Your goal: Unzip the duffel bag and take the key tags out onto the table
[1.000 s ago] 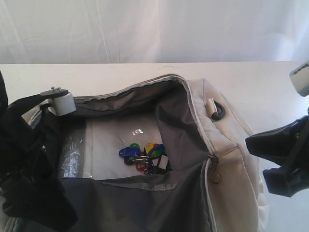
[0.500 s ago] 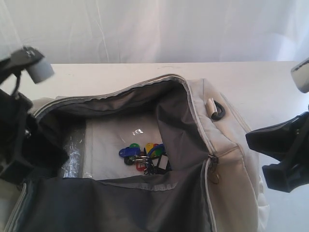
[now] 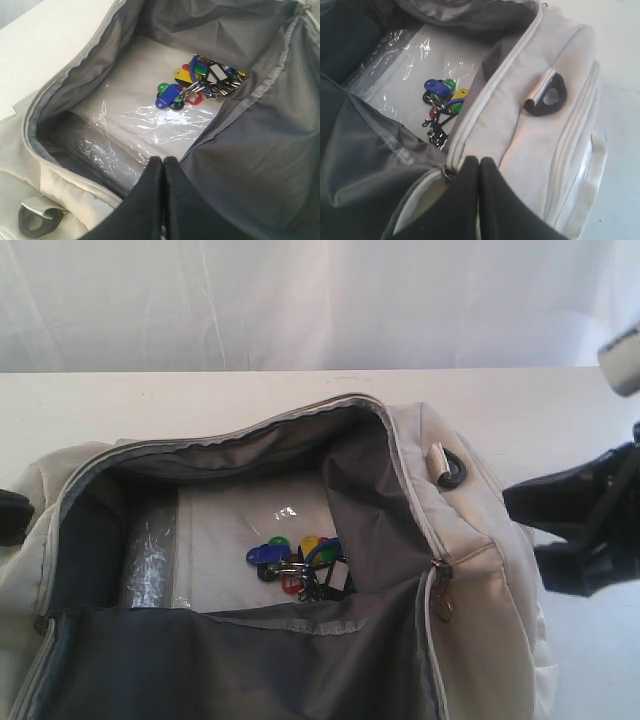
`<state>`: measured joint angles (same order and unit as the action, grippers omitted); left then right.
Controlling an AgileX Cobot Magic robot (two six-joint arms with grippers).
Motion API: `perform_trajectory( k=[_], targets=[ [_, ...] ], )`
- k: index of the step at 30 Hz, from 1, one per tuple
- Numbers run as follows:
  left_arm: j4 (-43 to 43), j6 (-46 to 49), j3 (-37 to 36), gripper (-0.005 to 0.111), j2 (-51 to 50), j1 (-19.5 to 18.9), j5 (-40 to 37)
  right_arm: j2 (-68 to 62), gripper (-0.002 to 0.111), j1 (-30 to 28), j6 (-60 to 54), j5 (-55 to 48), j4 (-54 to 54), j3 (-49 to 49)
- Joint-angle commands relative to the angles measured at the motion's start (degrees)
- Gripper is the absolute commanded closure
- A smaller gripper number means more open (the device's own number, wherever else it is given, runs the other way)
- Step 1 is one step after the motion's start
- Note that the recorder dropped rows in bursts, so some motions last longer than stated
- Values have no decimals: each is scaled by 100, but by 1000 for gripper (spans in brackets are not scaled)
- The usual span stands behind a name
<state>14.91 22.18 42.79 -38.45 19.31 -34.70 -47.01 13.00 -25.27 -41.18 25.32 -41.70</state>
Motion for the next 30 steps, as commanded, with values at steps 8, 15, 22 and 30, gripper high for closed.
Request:
perform_trajectory(
  k=[8,15,22,30],
  targets=[
    [276,-186,-492,107,87,24,733,-1776,108,993,-100,-905,-196,-2248],
    [278,-171,-492,107,87,24,772,-3431,108,2524,2062,-1330,-2823,-3588],
    [278,-163,-502,107,87,24,773,-4975,108,2864,2424,-2026,-2857,-4802],
    [278,-163,-502,107,87,24,773,-5875,108,2836,2573,-2374,-2871,-4974]
  ],
)
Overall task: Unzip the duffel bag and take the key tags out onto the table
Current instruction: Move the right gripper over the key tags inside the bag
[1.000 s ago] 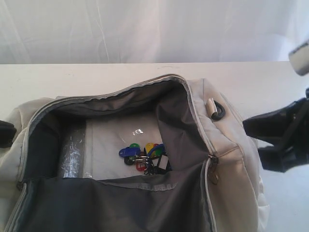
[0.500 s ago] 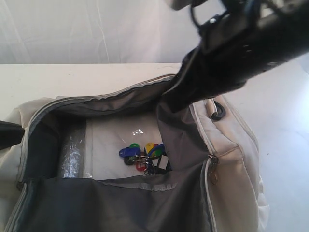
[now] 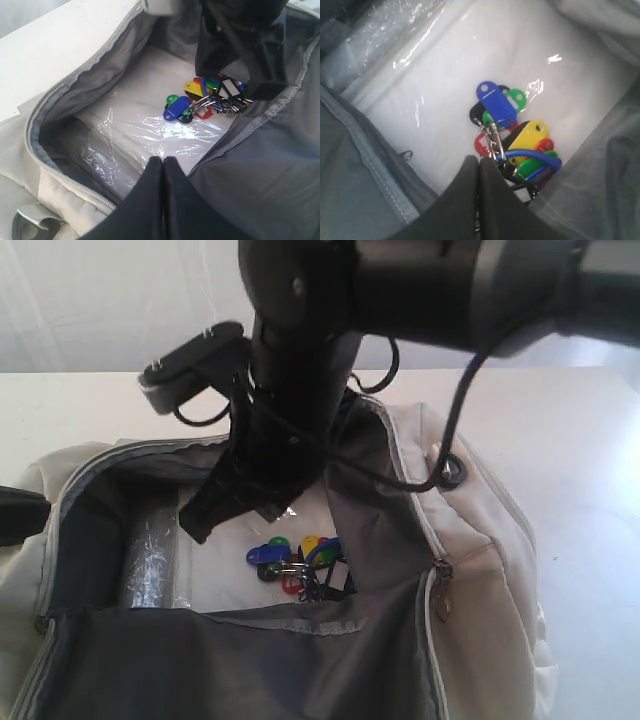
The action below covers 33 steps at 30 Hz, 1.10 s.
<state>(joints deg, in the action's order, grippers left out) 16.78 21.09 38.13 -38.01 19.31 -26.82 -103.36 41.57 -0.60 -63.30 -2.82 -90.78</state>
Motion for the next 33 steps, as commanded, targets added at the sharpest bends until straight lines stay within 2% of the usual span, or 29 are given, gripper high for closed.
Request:
perform_trajectory(
  k=[1,16,20,26,33],
  targets=[
    [90,-54,-36,107,42,24,-14,-294,108,-60,189,-162,-57,-65],
    [90,-54,-36,107,42,24,-14,-316,108,-1084,696,-237,-10,121],
    [90,-54,-36,107,42,24,-14,-316,108,-1106,707,-214,208,157],
    [90,-54,-36,107,42,24,-14,-316,108,-1106,60,-22,1637,157],
    [114,-54,-38,107,42,24,-14,-398,108,-1002,60,1,1500,157]
  ],
)
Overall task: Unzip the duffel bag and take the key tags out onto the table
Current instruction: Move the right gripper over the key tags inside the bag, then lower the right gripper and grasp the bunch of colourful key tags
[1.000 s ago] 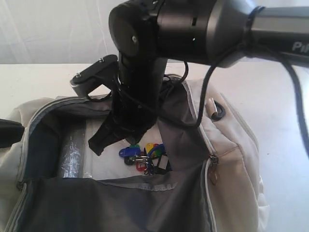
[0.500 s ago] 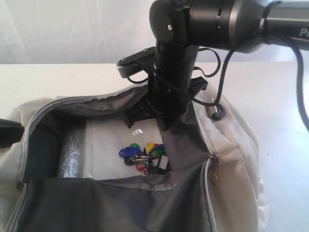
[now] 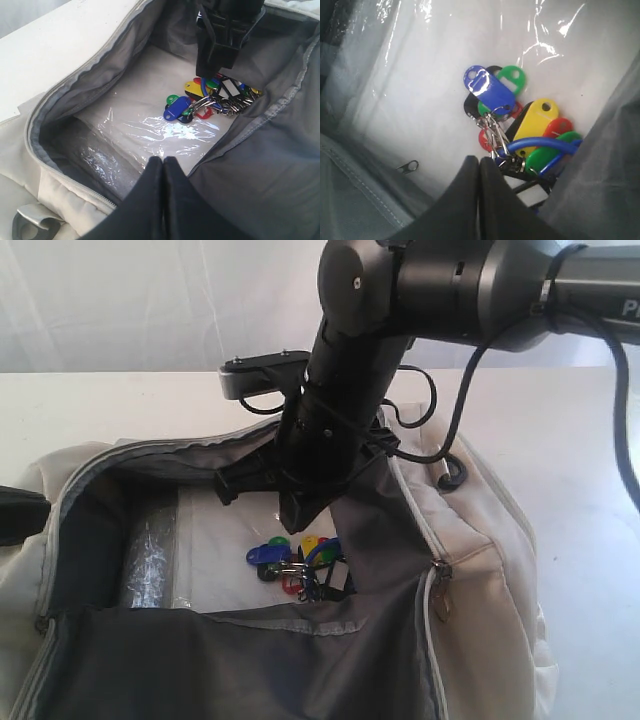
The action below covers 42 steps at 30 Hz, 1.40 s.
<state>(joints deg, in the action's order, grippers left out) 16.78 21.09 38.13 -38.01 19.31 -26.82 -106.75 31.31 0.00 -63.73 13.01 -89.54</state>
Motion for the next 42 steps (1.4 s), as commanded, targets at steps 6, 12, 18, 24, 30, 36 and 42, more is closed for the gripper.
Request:
perform_trajectory(
  k=[6,12,18,24,30,36,42],
  targets=[
    [114,-54,-38,107,42,24,-14,-277,100,25,0,57,-83,33],
    [113,-66,-38,107,42,24,-14,-484,55,25,0,110,-104,33],
    [128,-78,-38,107,42,24,-14,-853,44,25,180,-168,-107,33],
    [185,-78,-38,107,42,24,-14,-1203,44,25,332,-533,-164,33],
    [185,-78,-38,107,42,24,-14,-1150,44,25,439,-623,-534,-141],
    [185,-78,-38,107,42,24,-14,-689,44,25,504,-623,-527,-405],
    [185,-78,-38,107,42,24,-14,-987,44,52,517,-623,-26,-29]
  ],
)
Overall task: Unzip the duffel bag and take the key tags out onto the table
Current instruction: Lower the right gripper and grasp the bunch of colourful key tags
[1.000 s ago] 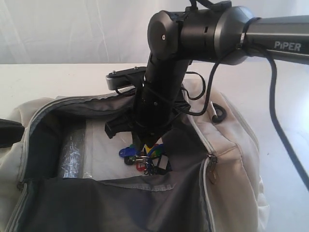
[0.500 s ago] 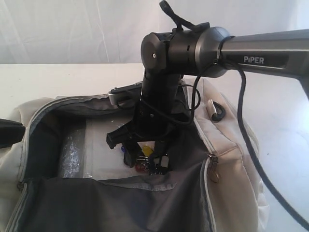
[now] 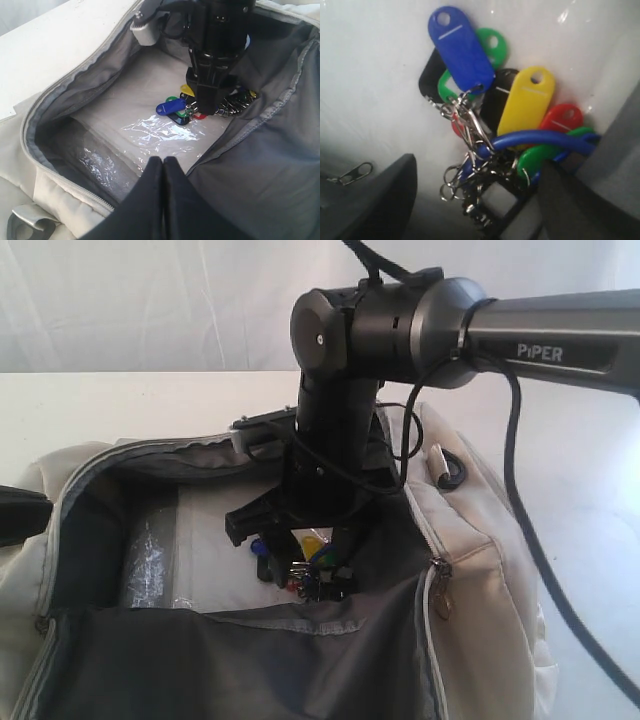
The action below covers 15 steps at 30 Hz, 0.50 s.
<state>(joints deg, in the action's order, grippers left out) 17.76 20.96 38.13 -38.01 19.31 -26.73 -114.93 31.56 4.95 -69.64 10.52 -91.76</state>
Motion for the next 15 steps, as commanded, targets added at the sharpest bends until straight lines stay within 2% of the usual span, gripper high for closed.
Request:
perform_trajectory(
  k=[1,9,15],
  targets=[
    [87,-65,-38,107,42,24,-24,-227,44,35,22,-32,211,229],
    [114,-65,-38,107,42,24,-24,-633,46,35,22,-32,249,253],
    [114,-65,-38,107,42,24,-24,-659,64,35,-3,-26,249,253]
  ],
)
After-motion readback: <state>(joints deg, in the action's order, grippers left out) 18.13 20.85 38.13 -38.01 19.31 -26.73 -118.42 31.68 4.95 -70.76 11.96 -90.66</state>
